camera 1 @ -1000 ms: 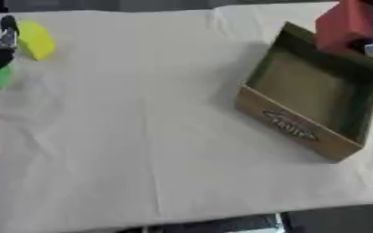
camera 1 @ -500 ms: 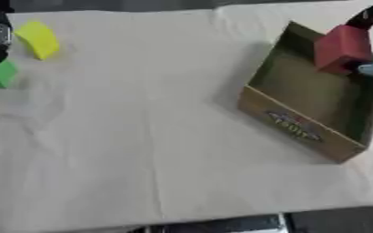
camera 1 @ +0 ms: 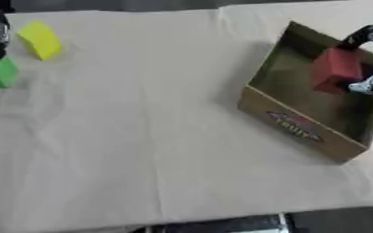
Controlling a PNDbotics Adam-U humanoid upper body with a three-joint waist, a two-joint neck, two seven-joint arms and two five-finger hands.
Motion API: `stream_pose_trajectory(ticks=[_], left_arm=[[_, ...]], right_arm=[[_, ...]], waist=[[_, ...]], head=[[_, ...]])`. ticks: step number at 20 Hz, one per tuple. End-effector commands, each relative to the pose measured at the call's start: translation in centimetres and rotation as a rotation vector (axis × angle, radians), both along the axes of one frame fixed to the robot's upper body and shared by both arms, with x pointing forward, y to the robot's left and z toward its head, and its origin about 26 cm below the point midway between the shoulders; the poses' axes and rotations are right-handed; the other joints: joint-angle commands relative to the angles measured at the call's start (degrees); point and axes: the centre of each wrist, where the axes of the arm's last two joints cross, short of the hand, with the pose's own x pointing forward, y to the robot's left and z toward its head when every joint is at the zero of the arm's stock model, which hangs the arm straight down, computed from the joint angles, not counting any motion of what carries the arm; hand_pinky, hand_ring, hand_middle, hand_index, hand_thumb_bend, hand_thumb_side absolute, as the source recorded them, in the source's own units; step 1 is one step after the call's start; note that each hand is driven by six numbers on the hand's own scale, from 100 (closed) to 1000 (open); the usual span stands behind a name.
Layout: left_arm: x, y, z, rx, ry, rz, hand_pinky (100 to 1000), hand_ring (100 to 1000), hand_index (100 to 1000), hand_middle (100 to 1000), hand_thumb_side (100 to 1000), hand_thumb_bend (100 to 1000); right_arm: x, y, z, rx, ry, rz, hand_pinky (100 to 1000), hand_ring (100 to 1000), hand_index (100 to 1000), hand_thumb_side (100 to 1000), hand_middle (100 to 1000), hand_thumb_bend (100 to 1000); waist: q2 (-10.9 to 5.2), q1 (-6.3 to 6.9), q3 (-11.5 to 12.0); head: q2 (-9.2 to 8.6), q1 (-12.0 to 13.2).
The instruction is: Pick up the objects with one hand, pass them to the other hand, and then place them into the box on the other side of the table.
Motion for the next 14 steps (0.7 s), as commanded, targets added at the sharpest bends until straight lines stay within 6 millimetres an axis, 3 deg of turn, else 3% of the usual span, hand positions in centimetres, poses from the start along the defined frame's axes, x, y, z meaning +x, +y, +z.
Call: stream_pose_trajectory(ticks=[1,4,7,10,13,14], left_arm=[[-0.18,0.63,1.28,0.030,-0.030,0.009,794,743,798,614,301,286],[-0.18,0.65,1.17,0.031,-0.024,0.007,795,744,797,615,244,235],[-0.17,0.65,1.16,0.034,-0.019,0.005,798,745,798,615,255,244],[-0.16,0.62,1.16,0.036,-0.016,0.003,802,746,799,616,260,248],[-0.14,0.57,1.14,0.037,-0.014,0.000,805,746,799,616,254,247],[-0.14,0.55,1.13,0.037,-0.014,-0.001,805,746,800,616,254,247]], right_arm=[[-0.06,-0.47,1.07,-0.046,-0.014,0.008,900,801,828,269,729,100],[-0.13,-0.69,1.12,-0.056,-0.012,0.019,928,860,899,424,810,100],[-0.21,-0.78,1.36,-0.055,-0.020,0.029,944,895,933,450,849,113],[-0.30,-0.79,1.55,-0.055,-0.022,0.040,946,900,937,405,855,147],[-0.33,-0.88,1.62,-0.059,-0.020,0.037,946,901,943,211,859,227],[-0.32,-0.92,1.56,-0.059,-0.015,0.035,947,900,942,188,859,242]], waist=[[-1.10,0.61,0.03],[-1.11,0.58,-0.01],[-1.15,0.57,-0.03],[-1.17,0.53,-0.03],[-1.20,0.46,-0.02],[-1.20,0.44,0.00]], head=[[-0.09,0.25],[-0.09,0.28],[-0.09,0.25],[-0.09,0.21],[-0.09,0.22],[-0.09,0.21]])
